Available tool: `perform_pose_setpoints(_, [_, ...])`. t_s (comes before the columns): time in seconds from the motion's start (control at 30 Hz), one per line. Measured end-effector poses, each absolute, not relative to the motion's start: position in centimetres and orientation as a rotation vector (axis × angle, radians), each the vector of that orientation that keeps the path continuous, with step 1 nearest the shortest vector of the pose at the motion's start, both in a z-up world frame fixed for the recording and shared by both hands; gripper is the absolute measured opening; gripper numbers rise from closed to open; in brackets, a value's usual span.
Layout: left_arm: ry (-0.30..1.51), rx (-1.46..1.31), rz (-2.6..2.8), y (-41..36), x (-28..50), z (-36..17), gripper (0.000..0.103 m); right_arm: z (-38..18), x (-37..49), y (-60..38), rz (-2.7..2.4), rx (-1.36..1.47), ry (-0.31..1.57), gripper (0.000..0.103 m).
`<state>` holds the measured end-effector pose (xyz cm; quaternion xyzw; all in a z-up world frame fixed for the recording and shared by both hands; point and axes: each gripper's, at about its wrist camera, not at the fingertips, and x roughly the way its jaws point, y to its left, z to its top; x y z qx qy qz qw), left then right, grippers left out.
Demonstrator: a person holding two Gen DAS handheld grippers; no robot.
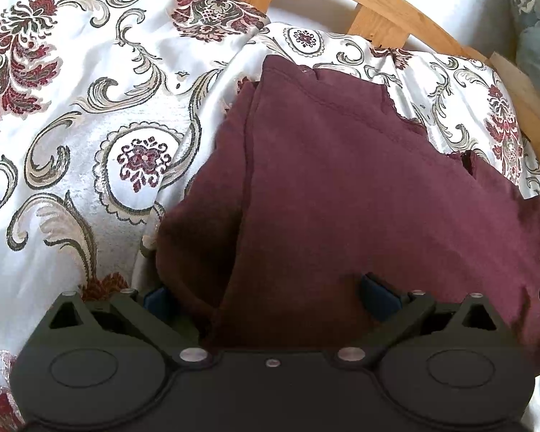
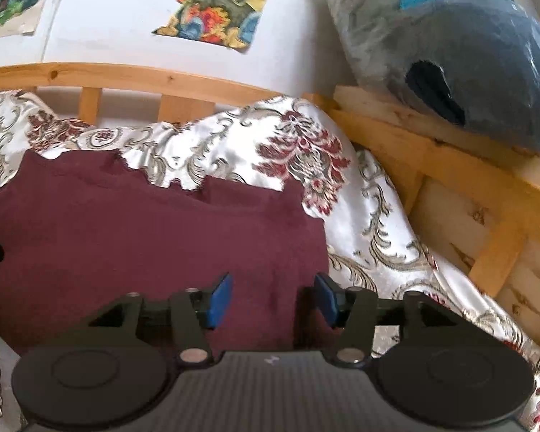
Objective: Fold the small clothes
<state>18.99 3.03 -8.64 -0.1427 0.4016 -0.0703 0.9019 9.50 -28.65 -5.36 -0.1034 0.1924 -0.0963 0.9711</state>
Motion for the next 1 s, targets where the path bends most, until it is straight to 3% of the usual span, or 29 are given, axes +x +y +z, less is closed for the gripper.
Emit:
perform_pose_setpoints(0.1, [0.832, -0.277, -0.114, 3.1, 18.4, -8.0, 0.102, -5.2, 9.4, -28.2, -0.174, -0.225, 0.373, 0.073])
perform_pose_setpoints(0.23, [0.681, -0.109, -0.035, 2.6, 16.7, -6.7, 0.102, -5.2, 9.3, -27.7, -0.146, -0.244, 0.359, 0.088])
perform_pose_setpoints(0.53, [0.698, -0.032, -0.181, 2.7, 20.0, -6.3, 0.102, -5.7, 9.3, -26.5, -0.069, -0.278, 0.355, 0.102])
perform_pose_setpoints(1.0, [0.724, -0.008, -0.281, 3.2, 21.5, -6.1, 0.092, -7.7, 9.0, -22.3, 0.056, -0.424, 0.360, 0.103])
